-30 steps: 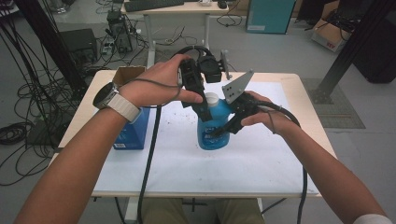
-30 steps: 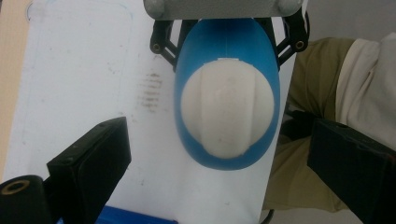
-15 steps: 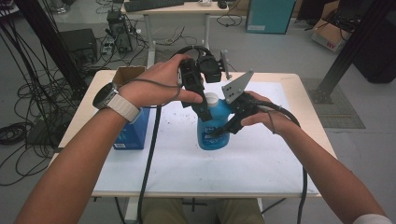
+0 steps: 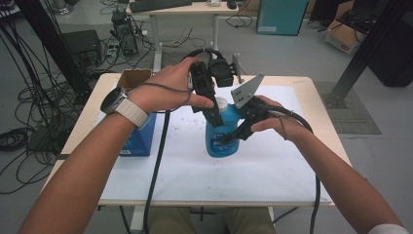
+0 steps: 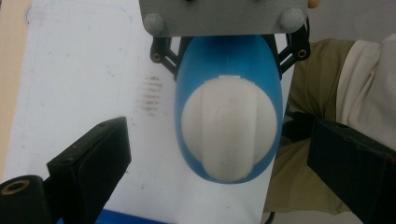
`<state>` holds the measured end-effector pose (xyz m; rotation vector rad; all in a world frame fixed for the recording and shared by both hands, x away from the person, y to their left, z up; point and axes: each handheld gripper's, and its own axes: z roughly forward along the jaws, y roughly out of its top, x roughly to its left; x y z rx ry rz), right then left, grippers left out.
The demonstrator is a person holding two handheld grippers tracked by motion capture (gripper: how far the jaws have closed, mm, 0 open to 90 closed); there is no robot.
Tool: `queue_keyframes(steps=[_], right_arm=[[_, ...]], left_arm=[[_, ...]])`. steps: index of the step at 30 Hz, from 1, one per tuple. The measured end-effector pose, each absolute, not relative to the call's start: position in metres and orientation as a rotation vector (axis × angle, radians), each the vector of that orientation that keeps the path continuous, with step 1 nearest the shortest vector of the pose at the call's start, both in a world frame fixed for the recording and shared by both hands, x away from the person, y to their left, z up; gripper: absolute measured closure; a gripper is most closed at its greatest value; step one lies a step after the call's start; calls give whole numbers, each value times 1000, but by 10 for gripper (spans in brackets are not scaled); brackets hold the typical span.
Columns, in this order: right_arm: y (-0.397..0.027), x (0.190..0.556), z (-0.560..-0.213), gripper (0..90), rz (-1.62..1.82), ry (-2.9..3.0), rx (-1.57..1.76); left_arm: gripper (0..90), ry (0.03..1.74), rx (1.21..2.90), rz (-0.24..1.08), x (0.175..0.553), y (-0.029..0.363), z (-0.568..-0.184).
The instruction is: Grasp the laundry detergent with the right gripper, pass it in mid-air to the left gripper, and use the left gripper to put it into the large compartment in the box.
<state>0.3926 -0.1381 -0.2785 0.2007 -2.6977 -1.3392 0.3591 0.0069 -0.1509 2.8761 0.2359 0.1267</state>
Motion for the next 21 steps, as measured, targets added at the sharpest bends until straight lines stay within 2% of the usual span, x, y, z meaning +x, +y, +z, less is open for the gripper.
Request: queue_keyframes(steps=[4, 5, 7, 8, 12, 15, 17, 18, 21], right_arm=[[-138, 392, -277, 438, -1339, -2696, 203], [-138, 391, -277, 438, -1337, -2695, 198], [-138, 391, -277, 438, -1338, -2695, 206], [-139, 390, -276, 438, -1334, -2694, 202], [-138, 388, -276, 438, -1339, -2694, 208], [-139, 387, -275, 438, -1330, -2692, 201], [-139, 387, -275, 438, -1337, -2692, 207], [-139, 386, -275, 438, -1338, -2692, 205], [-139, 386, -274, 438, -1331, -2683, 215]], left_arm=[[66, 251, 2867, 116, 359, 4, -154], [66, 203, 2894, 119, 361, 3, -154], [68, 248, 2873, 114, 359, 1, -158], [70, 203, 2898, 118, 361, 0, -157], [71, 264, 2872, 111, 359, -3, -163], [78, 211, 2918, 102, 362, -4, -164], [80, 259, 2871, 87, 360, -7, -169], [83, 207, 2903, 98, 363, -7, -168], [105, 197, 2911, 76, 363, -9, -170]])
